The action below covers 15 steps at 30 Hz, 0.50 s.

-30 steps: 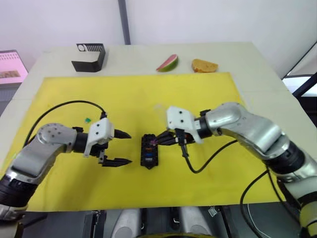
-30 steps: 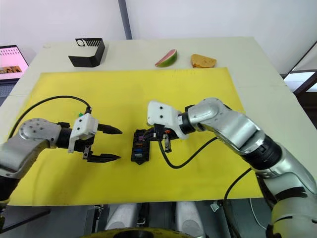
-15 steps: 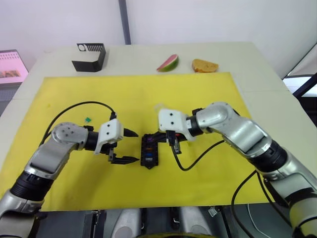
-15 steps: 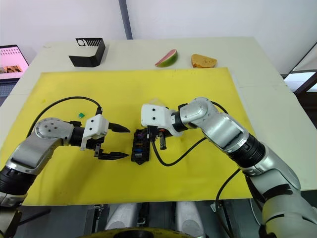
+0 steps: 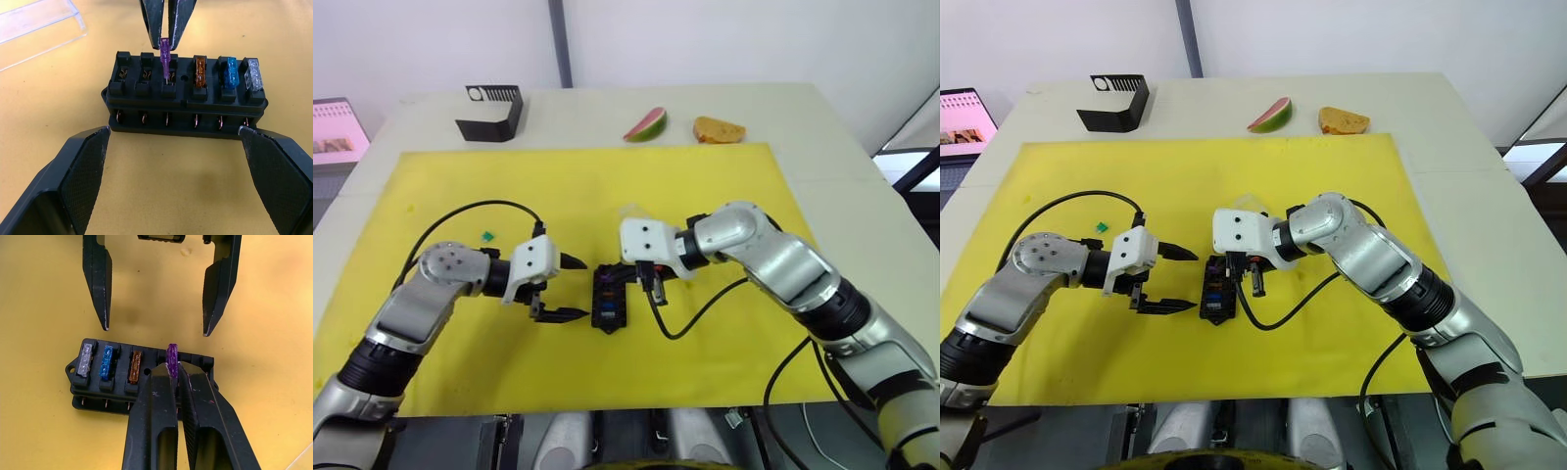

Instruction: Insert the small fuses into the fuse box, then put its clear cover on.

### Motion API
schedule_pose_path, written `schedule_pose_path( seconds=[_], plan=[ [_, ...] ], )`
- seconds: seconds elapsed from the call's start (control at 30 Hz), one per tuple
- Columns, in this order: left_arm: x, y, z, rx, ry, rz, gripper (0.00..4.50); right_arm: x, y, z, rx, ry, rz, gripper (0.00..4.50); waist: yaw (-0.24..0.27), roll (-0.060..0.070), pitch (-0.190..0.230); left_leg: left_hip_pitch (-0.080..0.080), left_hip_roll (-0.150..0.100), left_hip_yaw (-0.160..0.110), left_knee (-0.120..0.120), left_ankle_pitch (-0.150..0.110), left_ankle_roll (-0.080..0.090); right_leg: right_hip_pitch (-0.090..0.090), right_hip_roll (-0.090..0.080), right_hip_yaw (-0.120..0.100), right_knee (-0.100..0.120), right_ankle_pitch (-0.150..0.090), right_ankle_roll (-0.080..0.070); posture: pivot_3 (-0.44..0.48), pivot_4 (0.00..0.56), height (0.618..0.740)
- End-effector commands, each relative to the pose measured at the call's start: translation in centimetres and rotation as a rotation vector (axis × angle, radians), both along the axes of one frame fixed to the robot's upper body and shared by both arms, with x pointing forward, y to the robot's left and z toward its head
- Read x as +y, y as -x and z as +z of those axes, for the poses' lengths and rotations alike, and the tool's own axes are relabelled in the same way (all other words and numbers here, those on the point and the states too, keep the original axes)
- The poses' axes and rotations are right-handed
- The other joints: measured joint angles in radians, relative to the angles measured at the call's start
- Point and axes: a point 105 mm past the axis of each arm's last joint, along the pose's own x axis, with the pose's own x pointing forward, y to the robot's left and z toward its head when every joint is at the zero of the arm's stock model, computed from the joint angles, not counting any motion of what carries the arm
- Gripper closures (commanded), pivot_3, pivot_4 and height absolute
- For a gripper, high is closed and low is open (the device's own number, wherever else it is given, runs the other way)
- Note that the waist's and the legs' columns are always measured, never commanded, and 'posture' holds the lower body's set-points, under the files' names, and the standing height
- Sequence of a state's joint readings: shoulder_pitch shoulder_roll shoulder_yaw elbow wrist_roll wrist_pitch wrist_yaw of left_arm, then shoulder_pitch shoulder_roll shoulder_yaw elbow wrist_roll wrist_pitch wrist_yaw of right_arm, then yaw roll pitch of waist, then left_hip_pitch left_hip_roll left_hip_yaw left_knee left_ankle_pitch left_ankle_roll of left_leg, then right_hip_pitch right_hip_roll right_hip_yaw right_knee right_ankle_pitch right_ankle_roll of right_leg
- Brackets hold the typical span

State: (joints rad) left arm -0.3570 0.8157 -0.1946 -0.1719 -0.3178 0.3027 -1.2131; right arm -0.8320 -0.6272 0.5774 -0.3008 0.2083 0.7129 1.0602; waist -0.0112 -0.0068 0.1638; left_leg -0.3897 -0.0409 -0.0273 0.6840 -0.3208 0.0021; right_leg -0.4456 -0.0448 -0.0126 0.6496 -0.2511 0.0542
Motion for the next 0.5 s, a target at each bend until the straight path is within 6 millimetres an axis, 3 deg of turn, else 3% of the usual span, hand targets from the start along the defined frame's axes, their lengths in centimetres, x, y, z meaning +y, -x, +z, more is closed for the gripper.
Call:
schedule_pose_path(
  seconds=[0.03,0.5],
  plan=[
    [-0.34,-0.10,1.08,-0.049,0.009,-0.009,0.08,0.09,0.24,0.72,-0.030,-0.013,0.018,4.50,0.000,0.000,0.000,0.000,0.000,0.000,0.000,0.000,0.000,0.000,0.000,0.000,0.000,0.000,0.000,0.000,0.150,0.740],
    [-0.86,-0.17,1.35,-0.047,0.024,-0.014,0.08,-0.27,0.19,-0.01,-0.029,0.023,0.010,4.50,0.000,0.000,0.000,0.000,0.000,0.000,0.000,0.000,-0.001,0.000,0.000,0.000,0.000,0.000,0.000,0.000,0.150,0.740]
  ],
)
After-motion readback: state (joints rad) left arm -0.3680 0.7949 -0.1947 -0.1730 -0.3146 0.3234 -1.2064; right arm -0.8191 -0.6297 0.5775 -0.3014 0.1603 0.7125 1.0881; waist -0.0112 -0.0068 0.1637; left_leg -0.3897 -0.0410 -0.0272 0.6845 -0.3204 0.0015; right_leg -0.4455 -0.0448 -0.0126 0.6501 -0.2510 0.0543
